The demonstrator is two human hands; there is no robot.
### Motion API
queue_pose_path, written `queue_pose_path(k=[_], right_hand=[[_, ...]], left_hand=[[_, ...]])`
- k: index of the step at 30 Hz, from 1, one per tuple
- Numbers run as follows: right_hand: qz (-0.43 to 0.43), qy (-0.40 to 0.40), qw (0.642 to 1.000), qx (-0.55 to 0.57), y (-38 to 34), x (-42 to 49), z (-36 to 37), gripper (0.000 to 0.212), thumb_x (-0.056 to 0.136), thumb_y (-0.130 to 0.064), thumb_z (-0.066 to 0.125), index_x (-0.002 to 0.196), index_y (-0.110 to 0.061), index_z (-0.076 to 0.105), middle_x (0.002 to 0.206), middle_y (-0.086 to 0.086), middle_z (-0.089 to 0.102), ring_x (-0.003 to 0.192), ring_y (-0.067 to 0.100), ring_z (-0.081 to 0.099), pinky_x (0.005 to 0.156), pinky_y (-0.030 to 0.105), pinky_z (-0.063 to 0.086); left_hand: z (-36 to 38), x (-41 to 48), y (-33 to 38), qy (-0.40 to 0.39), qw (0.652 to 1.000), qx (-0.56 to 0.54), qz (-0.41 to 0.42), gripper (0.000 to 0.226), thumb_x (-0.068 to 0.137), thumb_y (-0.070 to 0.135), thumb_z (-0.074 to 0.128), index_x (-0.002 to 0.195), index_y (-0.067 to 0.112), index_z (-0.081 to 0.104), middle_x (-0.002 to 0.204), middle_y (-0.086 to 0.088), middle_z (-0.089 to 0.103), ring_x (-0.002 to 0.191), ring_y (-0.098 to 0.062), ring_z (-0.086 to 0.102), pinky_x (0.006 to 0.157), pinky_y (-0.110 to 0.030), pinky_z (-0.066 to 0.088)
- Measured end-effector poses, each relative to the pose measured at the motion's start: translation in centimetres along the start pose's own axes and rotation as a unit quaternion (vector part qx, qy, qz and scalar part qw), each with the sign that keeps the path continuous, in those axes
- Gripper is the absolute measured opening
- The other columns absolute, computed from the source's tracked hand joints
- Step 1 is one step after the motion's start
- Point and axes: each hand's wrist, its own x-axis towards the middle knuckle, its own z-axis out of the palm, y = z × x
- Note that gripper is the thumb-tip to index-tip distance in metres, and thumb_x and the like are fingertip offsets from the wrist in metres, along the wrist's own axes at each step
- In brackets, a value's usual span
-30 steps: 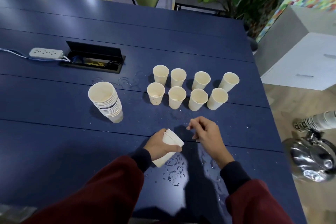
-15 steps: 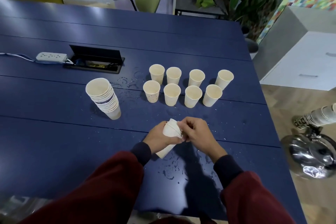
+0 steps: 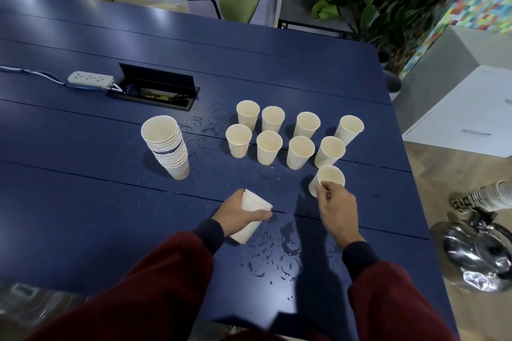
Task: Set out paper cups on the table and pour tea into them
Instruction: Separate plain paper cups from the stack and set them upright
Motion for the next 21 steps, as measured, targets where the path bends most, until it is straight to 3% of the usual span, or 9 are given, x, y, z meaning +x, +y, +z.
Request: queue_pose_path(k=[2, 4, 6, 8, 10, 12, 14, 17, 21], right_hand=[[-0.011, 0.017, 0.999, -0.027, -0.2, -0.7, 0.4, 0.028, 0.1, -0.021, 0.06, 0.12, -0.003, 0.068, 0.111, 0.016, 0.072, 0.092, 0.037, 0.068, 0.079, 0.042, 0.052], [-0.042, 0.054, 0.997, -0.038, -1.1, -1.2, 0.5, 0.03, 0.098, -0.022, 0.063, 0.124, -0.008, 0.066, 0.118, 0.008, 0.07, 0.09, 0.032, 0.068, 0.078, 0.038, 0.049], [-0.077, 0.037, 0.996, -0.007, -3.0, -2.1, 0.8, 0.024, 0.098, -0.03, 0.064, 0.114, -0.014, 0.071, 0.108, -0.001, 0.073, 0.084, 0.019, 0.066, 0.075, 0.032, 0.049], [-0.101, -0.069, 0.992, 0.034, -5.1, -3.4, 1.7, 0.027, 0.101, -0.04, 0.058, 0.084, -0.021, 0.07, 0.08, -0.008, 0.069, 0.068, 0.009, 0.057, 0.067, 0.032, 0.046], [-0.109, -0.138, 0.984, 0.04, -6.6, -4.9, 2.9, 0.047, 0.104, -0.041, 0.051, 0.062, -0.02, 0.047, 0.055, -0.005, 0.048, 0.054, 0.012, 0.04, 0.056, 0.036, 0.036], [-0.096, -0.137, 0.984, 0.06, -6.9, -5.4, 3.7, 0.05, 0.104, -0.037, 0.05, 0.059, -0.021, 0.035, 0.05, -0.004, 0.037, 0.051, 0.014, 0.033, 0.053, 0.035, 0.029], [-0.085, -0.15, 0.982, 0.074, -6.7, -5.1, 3.9, 0.05, 0.104, -0.033, 0.052, 0.058, -0.021, 0.034, 0.049, -0.004, 0.035, 0.051, 0.015, 0.031, 0.054, 0.035, 0.029], [-0.099, -0.174, 0.978, 0.057, -6.8, -4.3, 3.9, 0.05, 0.104, -0.031, 0.054, 0.059, -0.013, 0.04, 0.05, -0.002, 0.039, 0.052, 0.016, 0.033, 0.058, 0.04, 0.036], [-0.077, -0.117, 0.987, 0.079, -6.3, -2.8, 3.8, 0.048, 0.104, -0.037, 0.052, 0.068, -0.005, 0.053, 0.054, 0.006, 0.053, 0.052, 0.027, 0.051, 0.059, 0.048, 0.047]], left_hand=[[0.0, -0.2, 0.3, 0.01, 1.0, -0.017, 0.009, 0.056, 0.072, 0.034, 0.089, 0.113, 0.02, 0.054, 0.109, 0.002, 0.066, 0.098, -0.015, 0.064, 0.083, -0.032, 0.054], [0.1, -0.2, 0.5, 0.012, 1.0, -0.025, 0.015, 0.056, 0.071, 0.037, 0.089, 0.112, 0.021, 0.054, 0.107, 0.001, 0.067, 0.096, -0.016, 0.064, 0.079, -0.031, 0.053], [0.4, -0.1, 0.4, 0.008, 1.0, -0.017, 0.024, 0.057, 0.068, 0.04, 0.089, 0.11, 0.022, 0.055, 0.106, 0.003, 0.066, 0.094, -0.014, 0.063, 0.075, -0.028, 0.05], [0.9, -0.1, 0.3, 0.002, 0.999, -0.003, 0.034, 0.058, 0.061, 0.044, 0.088, 0.105, 0.024, 0.056, 0.101, 0.005, 0.067, 0.089, -0.013, 0.063, 0.074, -0.028, 0.05], [1.4, -0.1, 0.2, -0.002, 0.999, 0.025, 0.044, 0.053, 0.058, 0.042, 0.082, 0.101, 0.024, 0.056, 0.096, 0.005, 0.068, 0.086, -0.015, 0.063, 0.074, -0.033, 0.053], [1.5, -0.2, -0.1, -0.004, 0.998, 0.046, 0.049, 0.052, 0.057, 0.043, 0.079, 0.101, 0.025, 0.057, 0.095, 0.006, 0.069, 0.088, -0.017, 0.064, 0.075, -0.034, 0.054], [1.4, -0.4, -0.5, -0.015, 0.998, 0.041, 0.05, 0.053, 0.055, 0.046, 0.082, 0.099, 0.027, 0.059, 0.094, 0.008, 0.07, 0.087, -0.014, 0.065, 0.074, -0.033, 0.054], [1.4, -0.6, -0.7, -0.04, 0.998, 0.035, 0.046, 0.046, 0.058, 0.043, 0.081, 0.097, 0.028, 0.062, 0.092, 0.006, 0.072, 0.084, -0.012, 0.065, 0.078, -0.04, 0.054], [0.9, -0.6, -1.3, -0.014, 0.997, 0.074, 0.024, 0.055, 0.057, 0.052, 0.083, 0.102, 0.031, 0.057, 0.098, 0.009, 0.068, 0.093, -0.014, 0.064, 0.083, -0.039, 0.054]])
